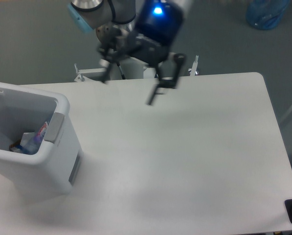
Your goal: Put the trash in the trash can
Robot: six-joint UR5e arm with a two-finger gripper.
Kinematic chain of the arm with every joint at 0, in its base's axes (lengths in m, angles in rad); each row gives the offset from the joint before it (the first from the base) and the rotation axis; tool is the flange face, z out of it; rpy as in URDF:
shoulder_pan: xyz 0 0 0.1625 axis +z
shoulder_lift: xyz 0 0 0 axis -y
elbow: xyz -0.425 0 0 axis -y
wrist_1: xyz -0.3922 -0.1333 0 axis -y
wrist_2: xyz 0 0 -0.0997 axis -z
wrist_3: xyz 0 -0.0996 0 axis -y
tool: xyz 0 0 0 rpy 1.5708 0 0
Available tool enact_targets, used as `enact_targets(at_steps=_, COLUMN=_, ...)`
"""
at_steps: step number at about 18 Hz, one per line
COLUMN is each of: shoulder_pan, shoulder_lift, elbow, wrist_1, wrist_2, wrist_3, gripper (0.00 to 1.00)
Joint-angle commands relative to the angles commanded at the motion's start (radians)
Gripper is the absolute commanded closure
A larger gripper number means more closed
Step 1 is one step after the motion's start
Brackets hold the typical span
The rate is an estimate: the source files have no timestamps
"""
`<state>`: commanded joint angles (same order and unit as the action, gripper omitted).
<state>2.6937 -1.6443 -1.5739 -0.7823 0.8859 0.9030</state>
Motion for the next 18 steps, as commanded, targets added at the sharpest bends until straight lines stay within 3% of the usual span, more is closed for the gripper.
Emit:
enact_targets(at_steps=6, shoulder_pan=-0.005, shoulder_lift=-0.091, elbow=-0.003, wrist_1=-0.005, wrist_2=0.281, wrist_3=0.149, gripper=0.00)
enact_targets(at_steps=13, shoulder_pan=-0.070, shoulder_lift=-0.092, elbow=-0.115, wrist_1=-0.175, wrist_2=0.508, wrist_3=0.342, gripper=0.00)
enact_targets(at_steps=18, shoulder_pan=-0.106, shoulder_lift=-0.100, elbow=-0.087, wrist_1=-0.221, wrist_2=0.628, wrist_3=0.344, gripper=0.00)
